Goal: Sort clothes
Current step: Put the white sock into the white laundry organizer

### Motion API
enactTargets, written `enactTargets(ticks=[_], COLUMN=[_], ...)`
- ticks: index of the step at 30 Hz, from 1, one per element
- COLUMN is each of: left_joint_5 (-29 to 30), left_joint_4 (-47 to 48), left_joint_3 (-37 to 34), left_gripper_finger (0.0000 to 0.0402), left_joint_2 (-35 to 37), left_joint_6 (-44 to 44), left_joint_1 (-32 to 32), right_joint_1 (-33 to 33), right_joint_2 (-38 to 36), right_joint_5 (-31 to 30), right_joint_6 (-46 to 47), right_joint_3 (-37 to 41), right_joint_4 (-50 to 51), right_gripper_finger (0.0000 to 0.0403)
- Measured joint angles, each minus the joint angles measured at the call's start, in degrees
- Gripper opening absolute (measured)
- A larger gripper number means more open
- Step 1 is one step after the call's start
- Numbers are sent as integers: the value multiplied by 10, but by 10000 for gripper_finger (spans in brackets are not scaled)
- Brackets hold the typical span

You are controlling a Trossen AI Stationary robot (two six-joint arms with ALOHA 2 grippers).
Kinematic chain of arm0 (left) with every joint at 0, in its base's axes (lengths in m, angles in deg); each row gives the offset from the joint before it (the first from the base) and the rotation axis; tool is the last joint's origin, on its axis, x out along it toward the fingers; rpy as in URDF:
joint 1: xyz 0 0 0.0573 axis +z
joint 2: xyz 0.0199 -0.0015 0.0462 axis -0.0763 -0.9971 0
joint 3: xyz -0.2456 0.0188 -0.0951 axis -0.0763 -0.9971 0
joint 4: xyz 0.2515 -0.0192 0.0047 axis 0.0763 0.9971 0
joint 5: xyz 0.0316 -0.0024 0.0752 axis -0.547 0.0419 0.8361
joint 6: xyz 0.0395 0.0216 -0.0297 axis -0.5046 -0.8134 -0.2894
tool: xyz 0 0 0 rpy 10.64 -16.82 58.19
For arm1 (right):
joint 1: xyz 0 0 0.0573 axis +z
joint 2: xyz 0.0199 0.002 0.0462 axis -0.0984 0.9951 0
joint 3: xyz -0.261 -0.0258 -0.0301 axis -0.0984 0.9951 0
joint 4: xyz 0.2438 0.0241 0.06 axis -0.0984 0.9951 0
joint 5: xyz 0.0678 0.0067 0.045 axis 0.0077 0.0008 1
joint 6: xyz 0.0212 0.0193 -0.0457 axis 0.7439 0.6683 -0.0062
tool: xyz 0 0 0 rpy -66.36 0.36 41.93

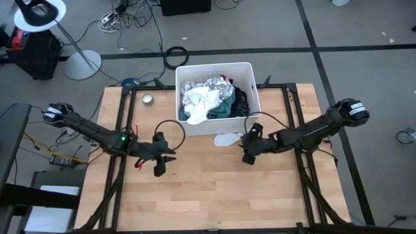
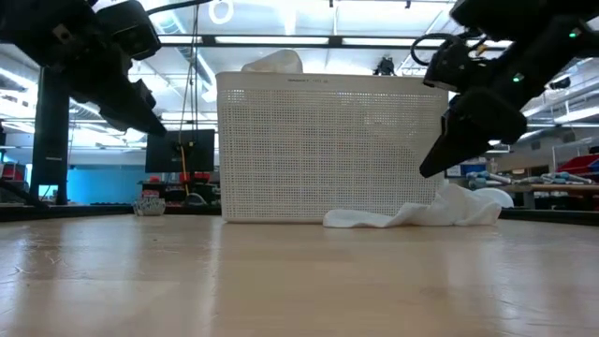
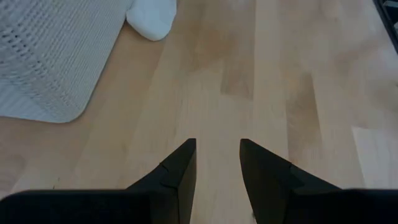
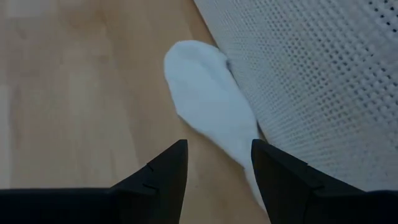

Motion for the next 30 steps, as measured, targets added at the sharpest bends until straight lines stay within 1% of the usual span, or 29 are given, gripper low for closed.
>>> enactTargets(ticks=[3, 5, 7, 10, 12, 16, 21, 25, 30], left_joint_5=[0, 0, 0, 2, 5, 6, 6, 6, 6], left_joint_4=[2, -4, -11, -32, -38, -47, -46, -44, -43], left_joint_3=[0, 0, 0, 0, 0, 0, 0, 0, 0], left_gripper_finger=[129, 129, 129, 129, 129, 129, 129, 129, 129], left_joint_2=[0, 0, 3, 6, 8, 10, 10, 10, 10], left_joint_6=[-3, -31, -59, -78, -94, -106, -106, -104, -103], left_joint_1=[0, 0, 0, 1, 1, 1, 1, 1, 1], right_joint_1=[-19, -28, -36, -42, -44, -46, -49, -44, -24], right_joint_2=[6, 17, 38, 77, 105, 159, 208, 218, 213], right_joint_5=[27, 48, 59, 65, 55, 5, -15, -11, -8], right_joint_6=[-25, -51, -69, -83, -90, -106, -106, -75, -93], right_joint_3=[0, 0, 0, -2, -10, -37, -85, -131, -181], right_joint_4=[-1, 2, -2, -2, -2, -7, -3, 24, 70], right_gripper_finger=[177, 177, 177, 177, 176, 171, 158, 136, 109])
